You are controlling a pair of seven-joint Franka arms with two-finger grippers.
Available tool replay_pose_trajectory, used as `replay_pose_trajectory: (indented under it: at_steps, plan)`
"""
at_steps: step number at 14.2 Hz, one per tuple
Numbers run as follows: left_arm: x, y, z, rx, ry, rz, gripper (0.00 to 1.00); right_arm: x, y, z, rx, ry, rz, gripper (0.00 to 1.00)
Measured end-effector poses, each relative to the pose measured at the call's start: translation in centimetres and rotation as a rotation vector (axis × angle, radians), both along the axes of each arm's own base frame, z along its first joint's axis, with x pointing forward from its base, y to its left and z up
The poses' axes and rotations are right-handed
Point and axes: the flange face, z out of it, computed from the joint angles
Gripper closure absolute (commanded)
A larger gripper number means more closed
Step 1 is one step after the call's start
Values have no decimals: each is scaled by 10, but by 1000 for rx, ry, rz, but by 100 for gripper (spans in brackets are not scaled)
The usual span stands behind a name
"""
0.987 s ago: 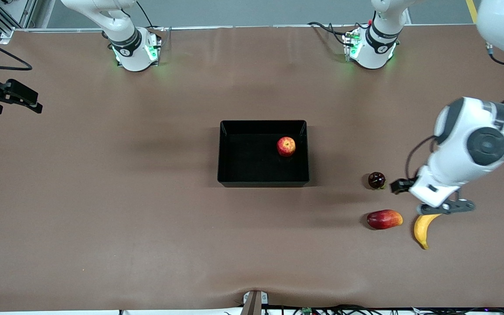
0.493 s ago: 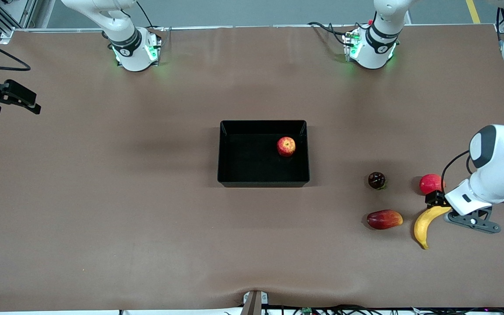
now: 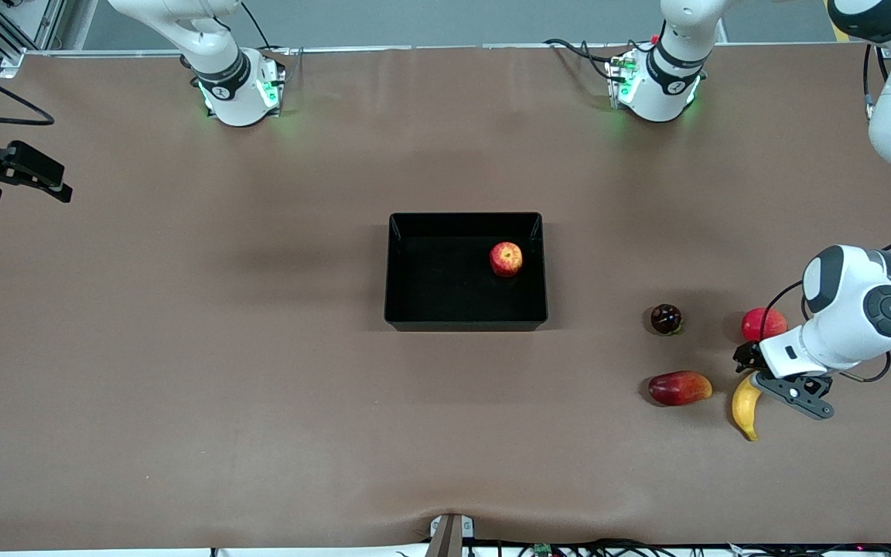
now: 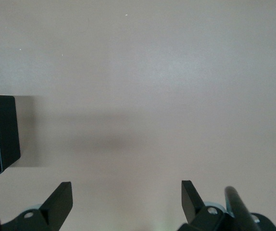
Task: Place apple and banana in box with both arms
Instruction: 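Move the left gripper to the yellow banana and grasp it, then carry the banana over the black box with the left gripper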
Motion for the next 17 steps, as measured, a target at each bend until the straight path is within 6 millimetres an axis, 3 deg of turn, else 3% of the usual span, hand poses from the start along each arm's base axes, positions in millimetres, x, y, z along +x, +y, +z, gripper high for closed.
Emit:
replay_pose_trajectory:
  at_steps: [3,4,6,7,9,12,17]
  plan:
    - [-1,0,-12,7,-5,-41,22,0,-2,0,0,0,-3,0]
    - [-2,-1,-16,3,-3,-44,39,0,-2,0,0,0,-4,0]
    - [-3,-1,-25,-7,1,-44,93,0,-2,0,0,1,-4,0]
    - [-3,-1,-27,-9,-1,-44,100,0,-2,0,0,1,-4,0]
    - [-1,2,-23,-7,-16,-44,100,-1,-2,-1,0,6,-4,0]
    - [7,6,2,16,-55,-95,100,-1,-5,-1,0,10,-10,0]
    - [19,-17,87,-43,-62,-132,100,-1,-7,-1,0,10,-13,0]
